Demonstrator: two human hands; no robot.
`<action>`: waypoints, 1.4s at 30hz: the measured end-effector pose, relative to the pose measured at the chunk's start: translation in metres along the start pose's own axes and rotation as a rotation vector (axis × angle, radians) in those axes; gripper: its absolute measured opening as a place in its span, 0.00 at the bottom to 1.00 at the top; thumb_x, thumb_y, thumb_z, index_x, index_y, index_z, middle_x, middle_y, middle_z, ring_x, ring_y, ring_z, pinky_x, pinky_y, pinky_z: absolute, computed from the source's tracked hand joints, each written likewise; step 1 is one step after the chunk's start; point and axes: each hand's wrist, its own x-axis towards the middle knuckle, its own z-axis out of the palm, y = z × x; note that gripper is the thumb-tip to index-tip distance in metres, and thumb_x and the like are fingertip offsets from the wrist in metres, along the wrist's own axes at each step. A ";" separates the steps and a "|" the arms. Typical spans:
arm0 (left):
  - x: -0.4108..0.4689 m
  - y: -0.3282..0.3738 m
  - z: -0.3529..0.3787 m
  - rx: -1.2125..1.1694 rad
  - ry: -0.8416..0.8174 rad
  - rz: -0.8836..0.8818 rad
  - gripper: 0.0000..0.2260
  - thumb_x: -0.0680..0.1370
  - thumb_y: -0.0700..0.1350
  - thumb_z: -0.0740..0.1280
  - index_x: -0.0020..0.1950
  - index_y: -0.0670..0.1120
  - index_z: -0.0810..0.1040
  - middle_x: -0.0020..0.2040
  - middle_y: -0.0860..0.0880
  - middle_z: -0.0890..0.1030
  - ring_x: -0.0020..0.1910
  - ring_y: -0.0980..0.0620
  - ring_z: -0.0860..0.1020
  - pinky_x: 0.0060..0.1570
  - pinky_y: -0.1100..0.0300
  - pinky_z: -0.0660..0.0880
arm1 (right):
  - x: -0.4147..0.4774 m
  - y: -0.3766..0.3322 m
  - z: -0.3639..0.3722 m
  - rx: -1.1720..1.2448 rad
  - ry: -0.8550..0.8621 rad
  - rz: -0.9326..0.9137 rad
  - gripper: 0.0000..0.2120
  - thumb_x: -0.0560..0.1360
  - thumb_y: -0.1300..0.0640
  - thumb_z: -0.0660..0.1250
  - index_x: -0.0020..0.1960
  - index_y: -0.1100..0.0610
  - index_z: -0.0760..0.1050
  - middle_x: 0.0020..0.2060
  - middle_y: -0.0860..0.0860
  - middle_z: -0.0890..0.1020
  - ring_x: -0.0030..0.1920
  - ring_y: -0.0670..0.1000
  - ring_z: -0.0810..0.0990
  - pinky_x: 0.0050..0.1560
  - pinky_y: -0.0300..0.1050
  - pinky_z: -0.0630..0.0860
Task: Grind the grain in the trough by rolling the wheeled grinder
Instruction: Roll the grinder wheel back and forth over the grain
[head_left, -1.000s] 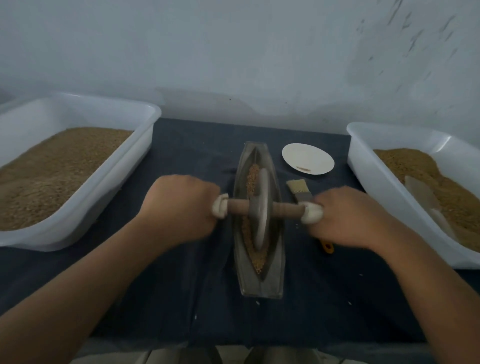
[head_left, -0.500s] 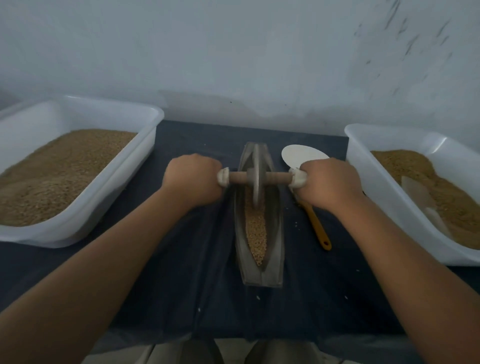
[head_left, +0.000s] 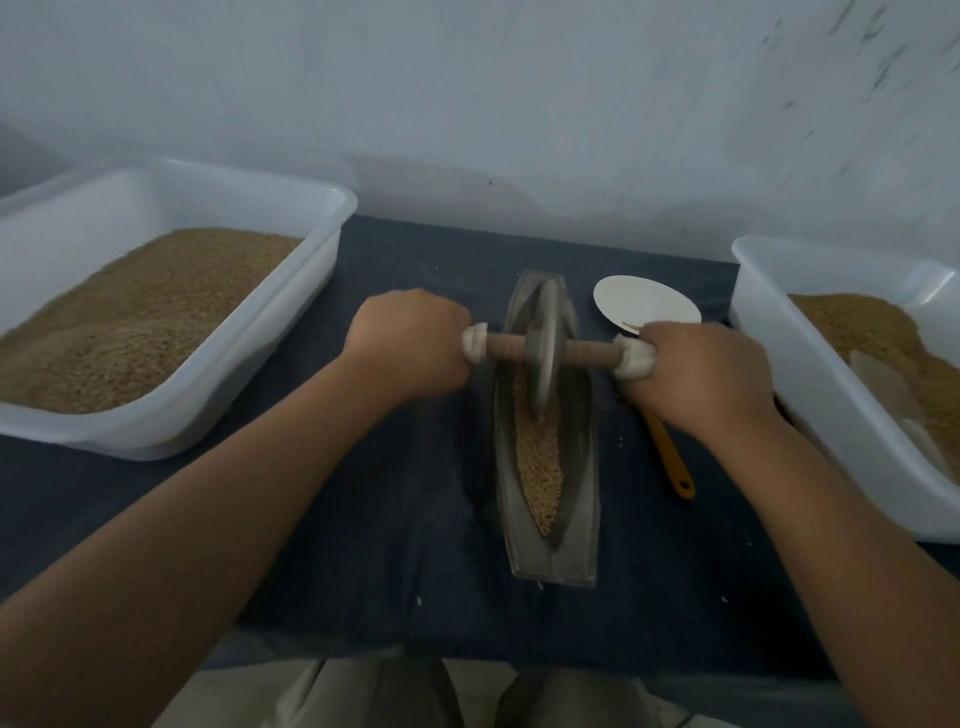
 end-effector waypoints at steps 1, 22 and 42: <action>0.009 0.000 0.000 0.001 0.003 -0.007 0.08 0.73 0.54 0.66 0.36 0.53 0.75 0.32 0.54 0.77 0.31 0.52 0.75 0.30 0.59 0.67 | 0.007 -0.001 0.003 0.000 0.025 0.013 0.18 0.76 0.37 0.66 0.34 0.47 0.71 0.27 0.45 0.74 0.29 0.49 0.72 0.29 0.42 0.66; 0.005 0.001 0.006 0.018 0.090 0.016 0.11 0.71 0.58 0.62 0.35 0.53 0.74 0.31 0.55 0.75 0.28 0.53 0.72 0.28 0.61 0.61 | 0.002 -0.004 0.006 -0.029 0.100 0.003 0.20 0.78 0.36 0.63 0.35 0.48 0.68 0.27 0.46 0.73 0.28 0.50 0.71 0.28 0.42 0.66; 0.034 -0.006 0.006 0.012 0.057 -0.006 0.12 0.75 0.58 0.65 0.36 0.52 0.74 0.34 0.54 0.77 0.33 0.49 0.76 0.34 0.57 0.70 | 0.021 -0.003 0.006 -0.067 0.073 -0.012 0.18 0.76 0.39 0.66 0.33 0.48 0.70 0.25 0.45 0.72 0.27 0.47 0.70 0.28 0.40 0.60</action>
